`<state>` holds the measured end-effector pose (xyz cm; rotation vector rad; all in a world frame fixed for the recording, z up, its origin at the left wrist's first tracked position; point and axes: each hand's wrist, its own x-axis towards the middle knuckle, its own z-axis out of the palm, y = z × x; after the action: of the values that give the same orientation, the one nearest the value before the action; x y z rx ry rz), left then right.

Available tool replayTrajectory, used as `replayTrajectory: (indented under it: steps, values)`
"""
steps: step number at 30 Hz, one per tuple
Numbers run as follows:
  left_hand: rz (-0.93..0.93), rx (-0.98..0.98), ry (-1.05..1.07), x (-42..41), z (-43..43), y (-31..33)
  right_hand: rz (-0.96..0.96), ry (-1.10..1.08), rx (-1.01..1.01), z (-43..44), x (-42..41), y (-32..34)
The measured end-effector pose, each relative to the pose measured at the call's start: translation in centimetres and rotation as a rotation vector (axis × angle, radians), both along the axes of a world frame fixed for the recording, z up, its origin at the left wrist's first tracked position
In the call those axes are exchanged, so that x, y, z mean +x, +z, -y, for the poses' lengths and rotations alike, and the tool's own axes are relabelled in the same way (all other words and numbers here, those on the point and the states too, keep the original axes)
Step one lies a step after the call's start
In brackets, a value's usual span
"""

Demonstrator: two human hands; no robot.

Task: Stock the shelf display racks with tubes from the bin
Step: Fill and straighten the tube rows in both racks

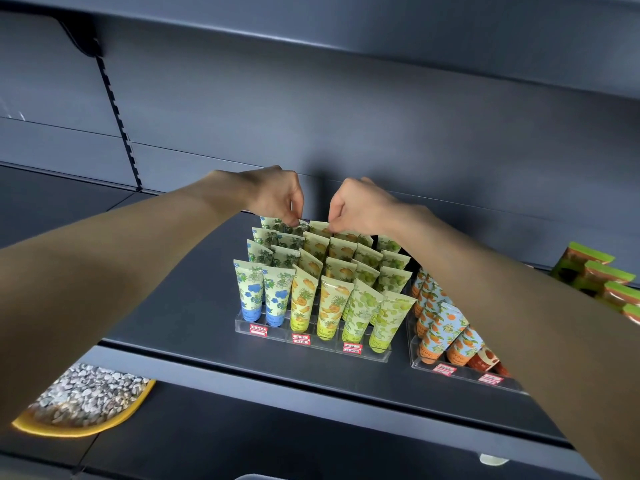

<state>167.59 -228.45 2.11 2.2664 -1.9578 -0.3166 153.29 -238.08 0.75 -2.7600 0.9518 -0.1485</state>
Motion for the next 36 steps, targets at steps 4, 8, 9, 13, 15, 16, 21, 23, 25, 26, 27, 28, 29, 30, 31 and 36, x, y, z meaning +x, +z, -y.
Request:
replayTrajectory:
  steps: [4,8,9,13,15,16,21,23,25,26,27,28,29,30,31,36]
  values:
    - [0.002,0.008,-0.002,-0.1,-0.1,0.0,-0.011,0.008,0.004,0.0,-0.2,0.2]
    - [-0.02,0.004,0.002,-0.2,-0.2,0.3,-0.018,0.003,0.018,0.0,-0.7,0.7]
    - [-0.03,-0.003,0.004,-0.2,-0.2,0.5,-0.019,0.004,0.021,0.1,-0.9,0.9]
    - [-0.065,-0.03,0.026,-0.5,-0.3,1.0,-0.026,0.009,0.031,0.0,-1.3,1.3]
    - [-0.073,-0.038,0.028,-0.7,-0.3,1.3,-0.024,0.003,0.034,-0.2,-1.4,1.5]
    - [-0.079,-0.042,0.028,-0.8,-0.3,1.4,-0.022,0.0,0.032,-0.4,-1.5,1.7]
    - [-0.111,-0.087,0.005,-1.5,-0.9,2.6,0.024,0.013,0.024,-1.2,-2.2,3.2]
    - [-0.131,-0.085,-0.019,-2.1,-1.4,2.9,0.031,0.025,0.022,-1.8,-2.8,3.8]
    - [-0.15,-0.064,-0.042,-2.9,-1.8,2.8,0.021,0.045,0.021,-2.5,-3.4,4.1]
    - [-0.154,-0.054,-0.051,-3.2,-1.8,2.5,0.011,0.053,0.022,-2.8,-3.6,4.1]
    - [-0.153,-0.046,-0.058,-3.4,-1.9,2.2,0.001,0.061,0.025,-3.1,-3.9,4.0]
    - [-0.152,-0.038,-0.064,-3.6,-1.8,1.9,-0.01,0.067,0.029,-3.3,-4.1,3.8]
    - [-0.154,-0.029,-0.072,-3.7,-1.7,1.6,-0.021,0.068,0.032,-3.4,-4.2,3.5]
    - [-0.16,-0.017,-0.082,-3.8,-1.6,1.3,-0.028,0.068,0.033,-3.4,-4.2,3.3]
    - [-0.165,-0.007,-0.09,-3.9,-1.5,1.1,-0.033,0.063,0.033,-3.3,-4.2,2.9]
    - [-0.112,-0.014,-0.102,-4.2,-1.2,0.1,-0.028,0.087,0.037,-3.5,-4.2,2.3]
